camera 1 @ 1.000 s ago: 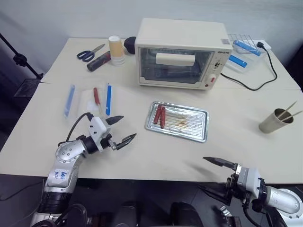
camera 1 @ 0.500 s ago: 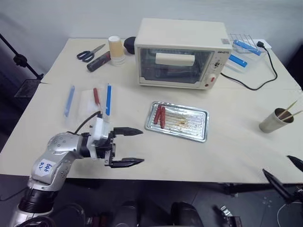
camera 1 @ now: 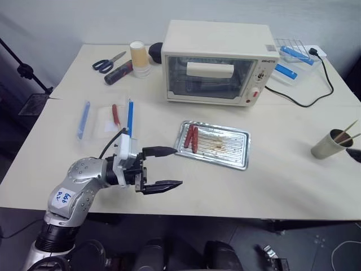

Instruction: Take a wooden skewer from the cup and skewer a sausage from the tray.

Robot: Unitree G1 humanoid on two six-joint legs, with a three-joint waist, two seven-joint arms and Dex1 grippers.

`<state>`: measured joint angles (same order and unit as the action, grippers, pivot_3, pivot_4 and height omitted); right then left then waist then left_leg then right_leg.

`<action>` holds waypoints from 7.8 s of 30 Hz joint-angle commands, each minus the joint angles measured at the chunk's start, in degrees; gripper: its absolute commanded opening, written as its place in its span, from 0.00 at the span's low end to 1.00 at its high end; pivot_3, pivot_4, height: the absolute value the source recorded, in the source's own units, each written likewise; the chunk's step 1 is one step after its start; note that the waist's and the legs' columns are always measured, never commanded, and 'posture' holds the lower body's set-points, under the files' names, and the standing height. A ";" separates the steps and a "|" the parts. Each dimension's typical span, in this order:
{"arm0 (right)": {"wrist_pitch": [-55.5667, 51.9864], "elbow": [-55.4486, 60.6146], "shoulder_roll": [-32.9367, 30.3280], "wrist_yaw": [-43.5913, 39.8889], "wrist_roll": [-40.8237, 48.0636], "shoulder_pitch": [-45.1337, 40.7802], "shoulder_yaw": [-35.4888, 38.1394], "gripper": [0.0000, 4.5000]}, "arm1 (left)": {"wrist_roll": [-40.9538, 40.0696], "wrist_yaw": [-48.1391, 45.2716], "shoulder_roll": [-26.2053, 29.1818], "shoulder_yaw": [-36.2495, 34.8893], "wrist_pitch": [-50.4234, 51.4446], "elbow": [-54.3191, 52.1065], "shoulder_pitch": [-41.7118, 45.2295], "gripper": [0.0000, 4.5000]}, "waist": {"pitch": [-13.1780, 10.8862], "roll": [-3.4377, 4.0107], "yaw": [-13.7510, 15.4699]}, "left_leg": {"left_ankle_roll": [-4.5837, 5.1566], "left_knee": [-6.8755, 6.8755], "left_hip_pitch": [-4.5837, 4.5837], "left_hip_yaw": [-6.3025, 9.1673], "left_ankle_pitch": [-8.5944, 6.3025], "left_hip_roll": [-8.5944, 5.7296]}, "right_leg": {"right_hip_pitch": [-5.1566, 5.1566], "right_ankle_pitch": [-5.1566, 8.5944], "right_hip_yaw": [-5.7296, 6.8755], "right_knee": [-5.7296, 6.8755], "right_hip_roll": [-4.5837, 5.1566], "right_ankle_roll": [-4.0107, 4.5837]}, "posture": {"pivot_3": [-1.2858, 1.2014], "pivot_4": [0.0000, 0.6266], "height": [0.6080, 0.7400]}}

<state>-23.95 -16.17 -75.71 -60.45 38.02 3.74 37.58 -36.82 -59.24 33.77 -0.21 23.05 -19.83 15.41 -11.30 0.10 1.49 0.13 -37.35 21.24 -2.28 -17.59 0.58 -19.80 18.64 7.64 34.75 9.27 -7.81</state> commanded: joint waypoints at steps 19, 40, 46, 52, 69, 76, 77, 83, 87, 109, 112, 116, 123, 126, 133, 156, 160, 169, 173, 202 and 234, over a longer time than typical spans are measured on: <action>7.89 -53.07 2.81 -11.04 -36.97 -64.06 -40.53 1.00 | -1.36 4.95 0.39 -1.62 1.66 -8.94 -4.94 1.00 | -0.07 0.05 -0.25 | -0.04 -0.09 0.44 -0.13 0.00 -0.33 | -0.46 -0.02 -0.09 0.05 0.02 -0.04 | 0.52 0.24 1.00; 8.34 -56.67 5.83 -6.09 -39.25 -64.81 -35.64 0.78 | -0.90 5.62 0.38 -1.55 2.00 -9.13 -4.36 1.00 | -0.07 0.06 -0.31 | -0.05 -0.19 0.44 -0.14 0.01 -0.33 | -0.47 -0.02 -0.11 0.18 0.02 -0.04 | 0.52 0.24 1.00; 8.26 -56.79 6.32 -5.47 -38.80 -64.81 -34.97 0.31 | -0.90 5.82 0.51 -1.77 2.05 -9.45 -4.68 1.00 | -0.07 0.06 -0.40 | -0.05 -0.19 0.44 -0.14 0.01 -0.32 | -0.47 -0.02 -0.11 0.20 0.01 -0.04 | 0.52 0.24 1.00; 7.16 -56.62 6.61 -6.10 -38.23 -65.19 -33.46 0.01 | -0.77 5.98 0.57 -1.88 1.79 -9.32 -4.82 1.00 | -0.07 0.06 -0.37 | -0.05 -0.21 0.44 -0.14 0.01 -0.32 | -0.47 -0.02 -0.11 0.21 0.01 -0.04 | 0.52 0.24 1.00; 5.60 -53.80 8.40 -9.79 -39.26 -67.24 -33.91 0.38 | 0.48 6.23 -0.08 -1.19 0.43 -8.30 -5.37 1.00 | -0.06 0.07 -0.50 | -0.05 -0.25 0.44 -0.14 0.01 -0.32 | -0.47 -0.02 -0.12 0.26 0.01 -0.04 | 0.52 0.24 1.00; 7.83 -55.18 10.67 -1.71 -39.06 -67.11 -32.81 0.89 | 1.05 6.95 0.17 -1.85 -0.01 -8.40 -5.81 1.00 | -0.06 0.07 -0.50 | -0.05 -0.27 0.45 -0.14 0.01 -0.32 | -0.49 -0.02 -0.13 0.28 0.01 -0.04 | 0.52 0.24 1.00; 8.19 -55.31 10.84 -1.15 -39.05 -67.09 -32.71 0.89 | 1.06 7.01 0.17 -1.86 -0.02 -8.46 -5.85 1.00 | -0.06 0.07 -0.49 | -0.05 -0.27 0.45 -0.14 0.01 -0.32 | -0.49 -0.02 -0.12 0.29 0.01 -0.04 | 0.52 0.24 1.00; 8.20 -55.67 11.00 -1.06 -39.11 -67.74 -32.35 0.89 | 0.97 7.92 0.30 -2.42 0.00 -9.32 -6.68 1.00 | -0.06 0.07 -0.53 | -0.05 -0.27 0.45 -0.14 0.01 -0.32 | -0.49 -0.02 -0.12 0.29 0.01 -0.04 | 0.52 0.24 1.00; 7.99 -55.61 10.40 -1.62 -39.16 -68.16 -32.21 0.89 | 0.85 8.25 0.38 -2.52 -0.04 -9.68 -7.20 1.00 | -0.06 0.07 -0.61 | -0.05 -0.27 0.45 -0.14 0.01 -0.32 | -0.49 -0.02 -0.13 0.29 0.01 -0.04 | 0.52 0.24 1.00; 7.04 -55.67 7.56 -7.43 -39.75 -67.35 -32.21 0.30 | 0.86 8.62 -0.04 -1.75 -0.47 -9.35 -6.96 1.00 | -0.06 0.07 -1.50 | -0.05 -0.26 0.45 -0.14 0.00 -0.32 | -0.50 -0.02 -0.13 0.31 0.01 -0.04 | 0.52 0.24 1.00; 6.72 -55.92 8.09 -5.97 -39.17 -67.12 -31.45 0.30 | 0.80 8.76 -0.08 -1.70 -0.39 -9.57 -7.06 1.00 | -0.06 0.07 -1.51 | -0.05 -0.27 0.45 -0.13 0.00 -0.32 | -0.50 -0.02 -0.13 0.31 0.01 -0.04 | 0.52 0.24 1.00; 5.98 -56.08 9.00 -4.41 -38.62 -67.19 -30.59 0.30 | 0.72 8.86 -0.09 -1.66 -0.31 -9.46 -6.86 1.00 | -0.06 0.07 -1.55 | -0.05 -0.27 0.45 -0.14 0.01 -0.31 | -0.50 -0.02 -0.13 0.31 0.01 -0.04 | 0.52 0.24 1.00; 6.10 -56.50 11.62 -1.47 -37.89 -66.89 -29.31 0.30 | 0.77 9.03 -0.21 -1.45 -0.26 -9.30 -6.49 1.00 | -0.06 0.07 -1.52 | -0.05 -0.27 0.45 -0.13 0.01 -0.32 | -0.50 -0.02 -0.13 0.32 0.01 -0.04 | 0.52 0.24 1.00; 6.94 -56.61 12.22 0.18 -38.14 -66.40 -29.18 0.30 | 0.75 9.19 -0.17 -1.45 -0.21 -9.55 -6.51 1.00 | -0.06 0.07 -1.48 | -0.05 -0.28 0.45 -0.12 0.01 -0.32 | -0.50 -0.02 -0.12 0.33 0.01 -0.04 | 0.52 0.24 1.00; 7.10 -56.85 12.21 1.07 -37.67 -66.34 -28.77 0.03 | 0.64 9.59 0.04 -1.86 -0.23 -10.07 -7.07 1.00 | -0.06 0.07 -1.55 | -0.05 -0.28 0.45 -0.13 0.01 -0.32 | -0.50 -0.02 -0.13 0.33 0.02 -0.04 | 0.52 0.24 1.00; -15.84 -43.66 8.19 -16.69 -24.86 -81.84 -23.15 0.01 | 0.69 11.03 -5.17 -3.77 -5.34 -5.22 -4.05 1.00 | -0.04 0.11 -1.47 | -0.05 -0.27 0.56 -0.18 0.00 -0.31 | -0.68 -0.02 -0.20 0.38 0.01 -0.04 | 0.52 0.24 1.00; -26.98 -33.16 12.38 -18.20 -17.12 -78.27 -20.25 0.01 | 1.99 13.75 -10.66 -4.12 -10.20 -1.59 -0.18 1.00 | -0.04 0.11 -1.32 | -0.05 -0.51 0.88 -0.02 0.00 -0.30 | -0.82 -0.05 -0.06 0.42 0.01 -0.04 | 0.52 0.24 1.00; -52.09 -1.31 32.37 0.76 3.70 -63.28 -3.09 0.01 | 9.17 18.60 -25.18 0.92 -20.96 13.20 11.70 1.00 | -0.04 0.08 0.23 | -0.04 -0.85 1.09 0.11 0.00 -0.35 | -0.92 -0.11 0.02 0.75 0.03 -0.08 | 0.52 0.24 1.00; -57.79 4.61 39.33 9.44 9.64 -62.10 2.70 0.01 | 12.02 19.50 -31.30 2.50 -26.79 20.94 17.20 1.00 | -0.04 0.08 1.13 | 0.01 -0.90 1.22 0.17 0.02 -0.49 | -1.01 -0.14 0.05 0.77 0.12 -0.13 | 0.52 0.24 1.00; -56.93 15.22 53.56 43.07 40.90 -55.46 7.69 0.00 | 13.72 22.47 -42.25 6.01 -34.13 30.45 25.34 0.36 | -0.04 0.08 -0.15 | 0.06 -0.81 1.32 0.01 0.04 -0.47 | -1.32 -0.14 -0.11 0.94 0.12 -0.13 | 0.52 0.24 1.00; -11.67 27.79 18.25 -5.83 8.53 -16.80 -25.32 1.00 | 0.89 13.58 -7.20 -8.12 -11.94 -0.80 -1.79 0.00 | -0.05 0.03 -0.12 | 0.08 -0.79 1.43 -0.01 0.03 -0.44 | -1.44 -0.14 -0.13 0.81 0.11 -0.14 | 0.52 0.24 1.00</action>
<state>-41.11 10.03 -56.20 -61.23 49.90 -13.72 12.61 -32.67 -44.95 25.14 -4.96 9.59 -16.56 15.26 -11.35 0.13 1.37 0.21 -38.17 22.67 -2.29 -17.55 0.14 -21.22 18.49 7.50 35.56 9.38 -7.96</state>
